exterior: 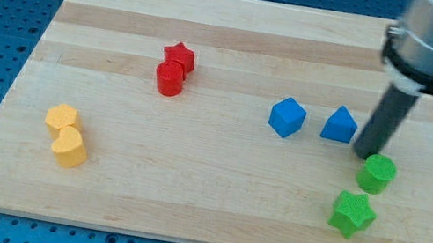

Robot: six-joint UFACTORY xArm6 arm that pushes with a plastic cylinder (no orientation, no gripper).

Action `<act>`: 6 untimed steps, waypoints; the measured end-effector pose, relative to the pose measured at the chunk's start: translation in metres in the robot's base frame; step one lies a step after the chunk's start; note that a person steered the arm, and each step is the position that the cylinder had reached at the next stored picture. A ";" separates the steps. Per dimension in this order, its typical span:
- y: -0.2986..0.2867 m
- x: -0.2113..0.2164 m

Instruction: Push blue cube into right side of blue triangle

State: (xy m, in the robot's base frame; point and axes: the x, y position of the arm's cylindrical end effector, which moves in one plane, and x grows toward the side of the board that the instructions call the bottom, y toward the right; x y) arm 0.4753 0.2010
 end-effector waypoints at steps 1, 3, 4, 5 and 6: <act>0.043 0.000; 0.032 -0.023; -0.004 -0.026; -0.038 -0.027; -0.062 -0.027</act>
